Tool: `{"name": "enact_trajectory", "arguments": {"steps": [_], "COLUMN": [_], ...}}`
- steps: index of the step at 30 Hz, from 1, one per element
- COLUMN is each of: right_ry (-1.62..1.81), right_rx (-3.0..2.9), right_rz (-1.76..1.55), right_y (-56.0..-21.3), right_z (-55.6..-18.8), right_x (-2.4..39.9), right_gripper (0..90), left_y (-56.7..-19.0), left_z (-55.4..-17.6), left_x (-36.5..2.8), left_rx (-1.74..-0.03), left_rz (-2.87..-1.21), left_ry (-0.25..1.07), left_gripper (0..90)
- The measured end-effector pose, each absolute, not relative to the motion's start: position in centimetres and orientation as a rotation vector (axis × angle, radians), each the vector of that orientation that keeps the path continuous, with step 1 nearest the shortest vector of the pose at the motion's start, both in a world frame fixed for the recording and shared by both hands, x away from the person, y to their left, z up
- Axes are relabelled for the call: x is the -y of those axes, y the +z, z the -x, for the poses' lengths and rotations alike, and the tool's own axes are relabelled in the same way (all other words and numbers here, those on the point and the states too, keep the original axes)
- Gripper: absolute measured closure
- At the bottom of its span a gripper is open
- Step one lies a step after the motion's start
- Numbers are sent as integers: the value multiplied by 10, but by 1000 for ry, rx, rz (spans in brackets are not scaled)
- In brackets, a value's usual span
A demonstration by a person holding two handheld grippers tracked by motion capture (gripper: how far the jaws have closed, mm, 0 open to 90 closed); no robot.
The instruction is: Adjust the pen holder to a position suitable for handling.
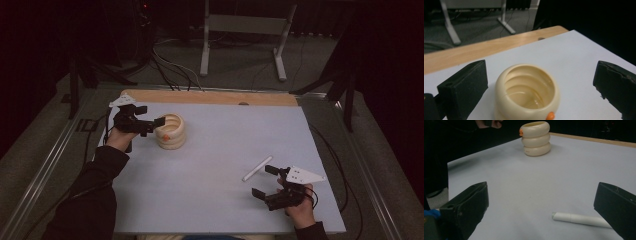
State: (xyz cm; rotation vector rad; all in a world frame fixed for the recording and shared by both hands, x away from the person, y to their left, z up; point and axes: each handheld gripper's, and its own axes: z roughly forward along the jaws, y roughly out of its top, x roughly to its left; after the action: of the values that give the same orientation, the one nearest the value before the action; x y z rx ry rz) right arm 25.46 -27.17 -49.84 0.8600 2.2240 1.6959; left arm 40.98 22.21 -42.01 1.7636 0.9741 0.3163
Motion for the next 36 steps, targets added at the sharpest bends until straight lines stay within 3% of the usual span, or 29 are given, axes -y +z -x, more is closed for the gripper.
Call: {"name": "enact_trajectory", "arguments": {"steps": [7,31,33,36], "right_ry": [1696,1689,1689,1688], "right_rx": [-2226,-2230,-2231,-2231], "right_rz": [-858,-854,-857,-855], "right_y": [-499,-499,-499,-499], "right_z": [-255,-255,-255,-255], "right_x": [272,271,271,271], "right_gripper": [0,0,0,0], "left_y": [-430,-433,-433,-433], "left_z": [-419,-444,-446,-449], "left_x": [-220,-212,-210,-212], "left_rx": [-1083,-1453,-1486,-1547], "left_rz": [-1781,-1872,-1888,-1880], "left_ry": [319,74,71,50], "left_gripper": [3,9,29,130]}}
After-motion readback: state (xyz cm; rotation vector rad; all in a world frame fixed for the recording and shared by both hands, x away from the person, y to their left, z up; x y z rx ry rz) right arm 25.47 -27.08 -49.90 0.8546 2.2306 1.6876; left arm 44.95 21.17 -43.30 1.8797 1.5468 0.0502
